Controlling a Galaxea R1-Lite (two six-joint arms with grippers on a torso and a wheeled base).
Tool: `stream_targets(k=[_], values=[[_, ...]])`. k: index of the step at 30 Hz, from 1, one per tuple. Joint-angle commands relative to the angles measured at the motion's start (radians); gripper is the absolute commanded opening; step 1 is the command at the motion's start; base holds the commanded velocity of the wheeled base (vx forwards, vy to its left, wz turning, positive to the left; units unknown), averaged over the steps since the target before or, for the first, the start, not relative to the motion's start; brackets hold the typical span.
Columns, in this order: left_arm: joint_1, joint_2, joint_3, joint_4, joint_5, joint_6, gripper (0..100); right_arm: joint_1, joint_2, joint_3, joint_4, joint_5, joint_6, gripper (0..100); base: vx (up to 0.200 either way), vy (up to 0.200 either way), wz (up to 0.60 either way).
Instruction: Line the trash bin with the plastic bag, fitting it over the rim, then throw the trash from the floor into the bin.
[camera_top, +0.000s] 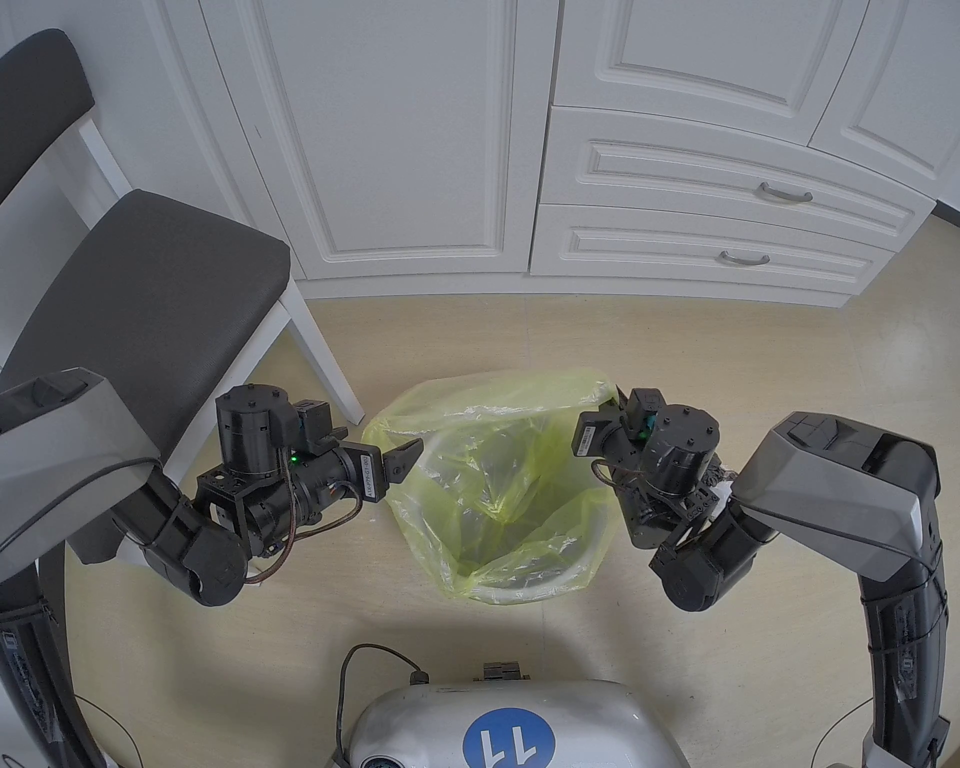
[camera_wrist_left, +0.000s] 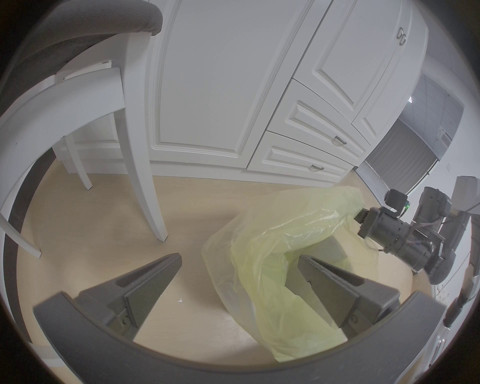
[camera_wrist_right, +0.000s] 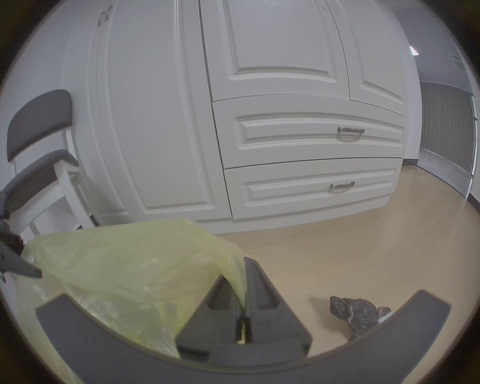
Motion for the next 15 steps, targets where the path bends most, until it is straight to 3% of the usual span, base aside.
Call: stream_targets(k=[1,8,15], values=[[0.002,0.01,-0.01,-0.002,0.005,-0.002,100,0.005,-0.111,0.139,0.047,0.032,-0.002,100,0.0,0.0,0.0],[0.002,0.038,-0.034,-0.002,0.01,-0.006,100,0.008,-0.222,0.251,0.083,0.077,0.001,100,0.0,0.0,0.0],[0.017,0.081,-0.09,0.0,0.037,-0.024,100,-0.033,-0.408,0.384,0.33,0.199,0.001,100,0.0,0.0,0.0]])
